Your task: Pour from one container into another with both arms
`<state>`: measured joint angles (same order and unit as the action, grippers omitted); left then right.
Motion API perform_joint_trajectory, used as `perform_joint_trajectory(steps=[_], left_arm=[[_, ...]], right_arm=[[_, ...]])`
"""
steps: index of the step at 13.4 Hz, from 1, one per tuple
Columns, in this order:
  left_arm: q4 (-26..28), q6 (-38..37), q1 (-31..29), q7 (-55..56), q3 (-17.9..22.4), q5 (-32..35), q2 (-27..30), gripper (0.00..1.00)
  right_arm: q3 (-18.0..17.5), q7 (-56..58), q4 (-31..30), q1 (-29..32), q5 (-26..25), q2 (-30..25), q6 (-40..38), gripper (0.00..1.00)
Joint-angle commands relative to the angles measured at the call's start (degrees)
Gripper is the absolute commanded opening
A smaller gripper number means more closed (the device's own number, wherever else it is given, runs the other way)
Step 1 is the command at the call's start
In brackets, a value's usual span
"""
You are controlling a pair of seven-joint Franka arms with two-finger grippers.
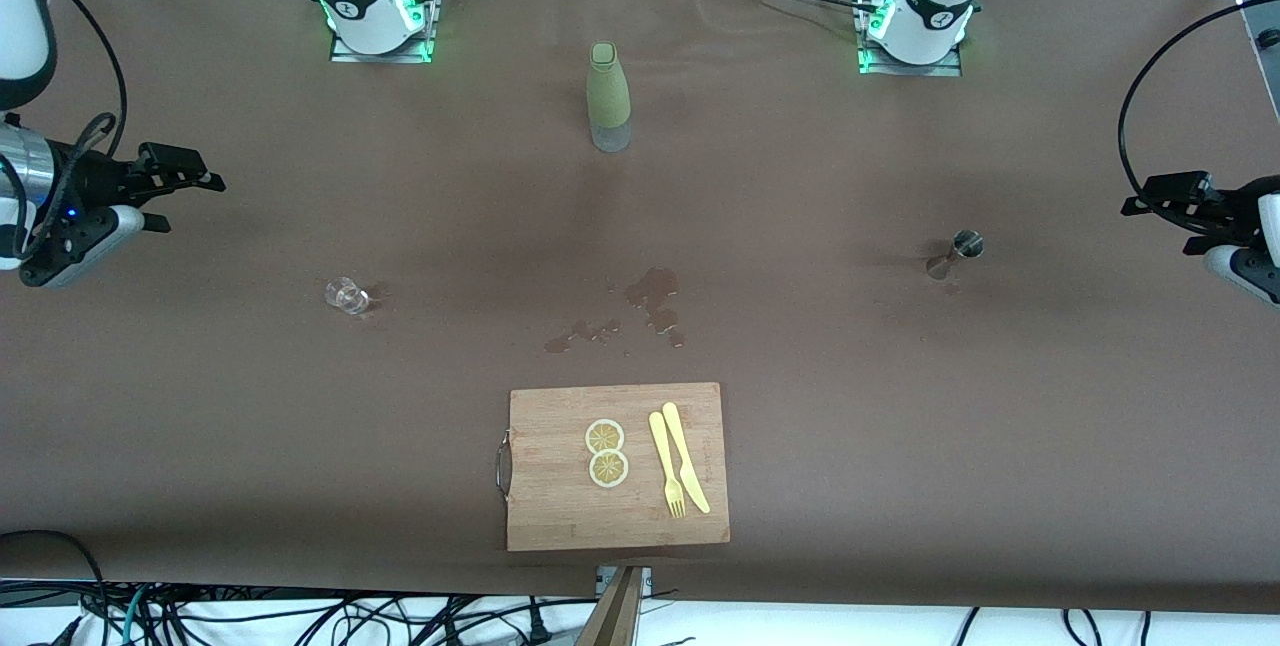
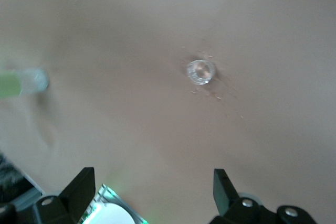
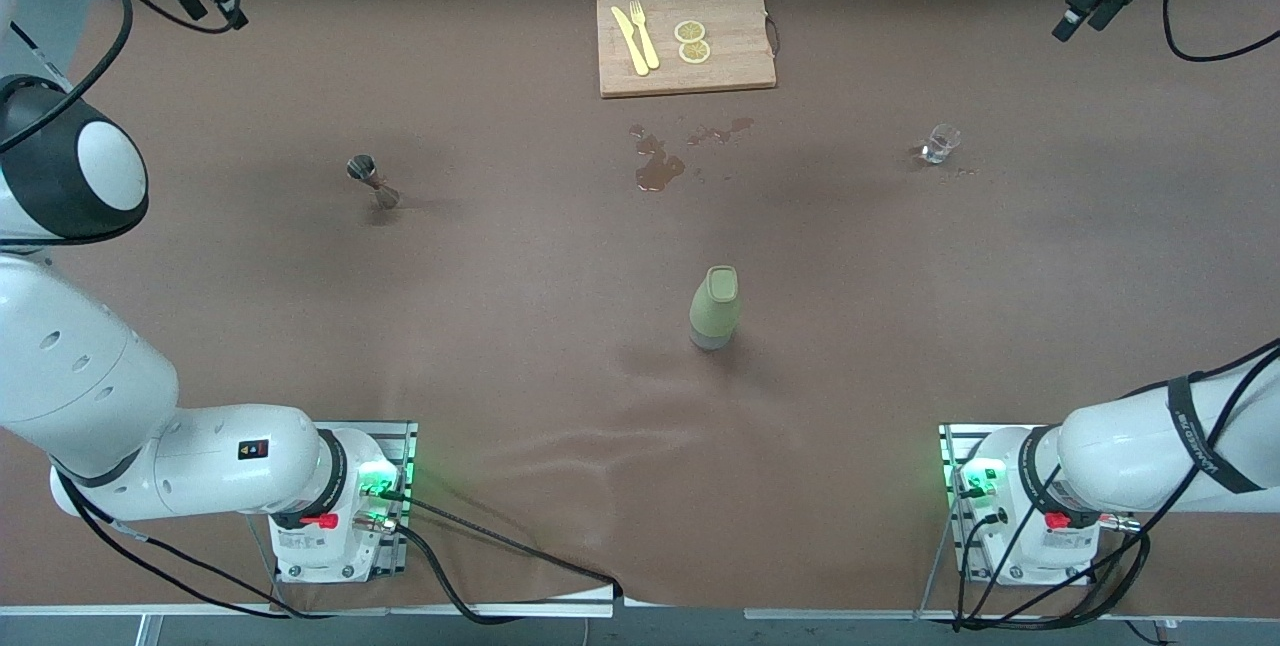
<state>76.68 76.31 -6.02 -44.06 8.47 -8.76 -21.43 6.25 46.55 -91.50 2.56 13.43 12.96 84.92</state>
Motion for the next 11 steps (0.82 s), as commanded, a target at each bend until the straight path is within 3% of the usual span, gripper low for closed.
perform_joint_trajectory(steps=[1,5,11], left_arm=[[2.9,-0.2,-1.9,-12.3,4.3,-8.8,-1.4,1.00],[9.8,-0.4,-4.1,-30.0,8.7,-22.8,-4.3,1.00],[15.1,-0.7,-8.8,-63.5,9.5,-37.6,-16.3,1.00]], right_arm=[[-0.2,15.9,0.5,4.1,4.3,3.5,-1.3,1.00],[-0.2,41.5,0.5,10.0,12.4,9.5,-0.8,1.00],[-0.2,80.0,0.6,14.9,26.3,23.2,-0.5,1.00]])
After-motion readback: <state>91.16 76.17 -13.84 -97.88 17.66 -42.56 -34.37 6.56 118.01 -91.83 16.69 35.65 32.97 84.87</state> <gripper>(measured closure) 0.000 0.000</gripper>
